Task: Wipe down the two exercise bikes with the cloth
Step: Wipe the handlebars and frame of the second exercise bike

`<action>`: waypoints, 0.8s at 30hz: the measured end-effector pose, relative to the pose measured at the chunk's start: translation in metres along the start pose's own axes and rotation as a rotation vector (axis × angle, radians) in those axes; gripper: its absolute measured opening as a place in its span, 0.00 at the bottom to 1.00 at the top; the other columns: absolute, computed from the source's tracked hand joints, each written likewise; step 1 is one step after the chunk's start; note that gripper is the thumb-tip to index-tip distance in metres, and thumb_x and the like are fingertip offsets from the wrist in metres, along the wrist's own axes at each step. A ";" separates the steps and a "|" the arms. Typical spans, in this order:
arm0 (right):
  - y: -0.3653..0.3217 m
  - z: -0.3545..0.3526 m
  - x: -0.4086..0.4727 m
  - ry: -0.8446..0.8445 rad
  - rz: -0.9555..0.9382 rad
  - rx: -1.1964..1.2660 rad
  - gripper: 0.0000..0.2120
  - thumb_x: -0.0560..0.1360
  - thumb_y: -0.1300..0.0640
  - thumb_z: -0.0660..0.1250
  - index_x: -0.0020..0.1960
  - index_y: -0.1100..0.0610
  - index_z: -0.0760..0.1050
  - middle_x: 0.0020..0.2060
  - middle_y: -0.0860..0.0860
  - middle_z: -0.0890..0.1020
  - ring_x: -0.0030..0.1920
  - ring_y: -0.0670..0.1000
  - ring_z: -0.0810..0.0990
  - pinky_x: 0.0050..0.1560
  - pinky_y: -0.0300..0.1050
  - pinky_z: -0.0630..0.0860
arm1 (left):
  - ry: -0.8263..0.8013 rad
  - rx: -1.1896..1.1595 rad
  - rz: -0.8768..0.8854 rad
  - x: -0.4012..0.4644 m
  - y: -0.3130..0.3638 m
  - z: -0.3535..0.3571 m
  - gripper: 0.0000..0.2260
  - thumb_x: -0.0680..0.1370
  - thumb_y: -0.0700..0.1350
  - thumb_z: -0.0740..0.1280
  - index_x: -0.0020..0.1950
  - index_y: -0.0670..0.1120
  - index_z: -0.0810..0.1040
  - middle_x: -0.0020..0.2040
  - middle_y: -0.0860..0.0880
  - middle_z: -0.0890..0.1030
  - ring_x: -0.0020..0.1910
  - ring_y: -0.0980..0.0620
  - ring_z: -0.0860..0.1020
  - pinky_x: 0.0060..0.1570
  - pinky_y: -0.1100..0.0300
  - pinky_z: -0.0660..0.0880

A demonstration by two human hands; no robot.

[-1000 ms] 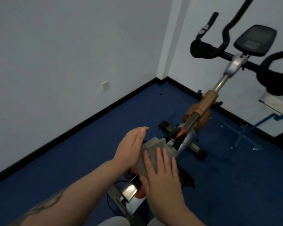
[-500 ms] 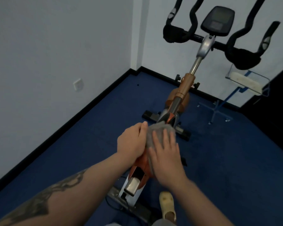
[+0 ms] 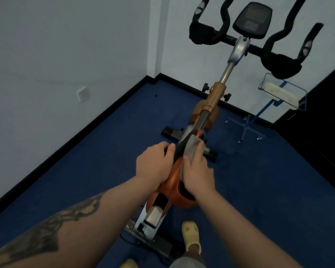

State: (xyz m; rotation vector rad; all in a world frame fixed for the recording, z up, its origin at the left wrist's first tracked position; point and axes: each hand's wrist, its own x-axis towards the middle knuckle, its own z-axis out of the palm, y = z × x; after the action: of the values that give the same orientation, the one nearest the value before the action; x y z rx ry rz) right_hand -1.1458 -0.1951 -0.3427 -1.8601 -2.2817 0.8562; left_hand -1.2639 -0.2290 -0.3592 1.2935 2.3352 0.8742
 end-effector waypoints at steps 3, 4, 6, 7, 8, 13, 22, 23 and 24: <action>-0.002 -0.008 0.006 -0.005 0.049 0.112 0.31 0.83 0.46 0.49 0.78 0.48 0.34 0.72 0.58 0.66 0.61 0.60 0.74 0.49 0.47 0.68 | -0.010 -0.003 -0.004 -0.001 0.000 -0.001 0.14 0.81 0.56 0.55 0.51 0.54 0.79 0.43 0.55 0.81 0.42 0.54 0.77 0.41 0.56 0.72; -0.001 -0.008 -0.002 0.006 0.029 0.089 0.30 0.83 0.45 0.48 0.78 0.47 0.35 0.72 0.57 0.66 0.60 0.59 0.74 0.48 0.47 0.68 | -0.020 -0.009 -0.007 -0.001 -0.001 -0.001 0.12 0.81 0.55 0.57 0.52 0.54 0.78 0.44 0.56 0.81 0.42 0.55 0.77 0.41 0.57 0.72; 0.010 0.002 -0.031 0.042 -0.073 -0.029 0.29 0.82 0.43 0.44 0.78 0.46 0.35 0.74 0.56 0.61 0.63 0.57 0.70 0.52 0.49 0.70 | -0.037 -0.007 -0.010 -0.001 -0.001 -0.002 0.10 0.80 0.54 0.58 0.54 0.55 0.78 0.44 0.56 0.80 0.41 0.56 0.76 0.40 0.58 0.71; 0.015 0.008 -0.049 0.057 -0.125 -0.106 0.29 0.80 0.41 0.41 0.77 0.45 0.34 0.76 0.55 0.55 0.66 0.56 0.67 0.59 0.51 0.69 | -0.041 -0.005 -0.015 -0.001 -0.001 -0.002 0.09 0.80 0.53 0.59 0.54 0.56 0.77 0.44 0.56 0.80 0.40 0.56 0.76 0.39 0.58 0.71; 0.021 0.013 -0.063 0.069 -0.155 -0.172 0.29 0.79 0.40 0.38 0.77 0.43 0.33 0.78 0.53 0.49 0.70 0.56 0.62 0.67 0.53 0.64 | -0.042 -0.004 -0.017 0.000 -0.002 -0.002 0.09 0.79 0.53 0.59 0.54 0.56 0.77 0.44 0.56 0.80 0.40 0.56 0.77 0.39 0.58 0.71; 0.031 -0.008 -0.052 0.081 -0.251 -0.036 0.17 0.82 0.44 0.50 0.71 0.41 0.61 0.71 0.47 0.65 0.68 0.51 0.67 0.60 0.45 0.68 | -0.040 -0.014 -0.015 0.003 -0.003 -0.001 0.08 0.79 0.53 0.59 0.53 0.57 0.77 0.41 0.58 0.76 0.39 0.58 0.73 0.34 0.60 0.65; 0.001 -0.001 -0.016 0.214 0.007 0.193 0.20 0.80 0.46 0.56 0.70 0.49 0.58 0.64 0.54 0.69 0.61 0.53 0.69 0.58 0.49 0.69 | -0.032 -0.031 -0.004 0.001 -0.005 0.000 0.08 0.79 0.54 0.59 0.53 0.57 0.77 0.41 0.60 0.76 0.38 0.61 0.71 0.33 0.65 0.62; 0.003 0.004 -0.025 0.232 -0.008 0.168 0.18 0.80 0.45 0.55 0.68 0.49 0.59 0.63 0.53 0.70 0.60 0.51 0.68 0.56 0.47 0.69 | -0.035 -0.031 -0.007 0.001 -0.005 0.001 0.08 0.79 0.54 0.59 0.53 0.57 0.77 0.40 0.60 0.76 0.38 0.62 0.72 0.33 0.64 0.64; 0.004 0.010 -0.036 0.252 -0.037 0.108 0.18 0.80 0.44 0.54 0.67 0.50 0.61 0.63 0.51 0.69 0.59 0.50 0.67 0.56 0.46 0.69 | -0.034 -0.033 -0.015 0.001 -0.007 0.001 0.08 0.79 0.54 0.59 0.53 0.57 0.77 0.40 0.60 0.76 0.37 0.62 0.72 0.34 0.62 0.66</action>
State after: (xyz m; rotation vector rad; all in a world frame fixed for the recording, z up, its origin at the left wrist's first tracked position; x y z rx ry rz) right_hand -1.1365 -0.2314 -0.3427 -1.7623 -2.0695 0.6816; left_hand -1.2682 -0.2303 -0.3645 1.2658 2.2921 0.8759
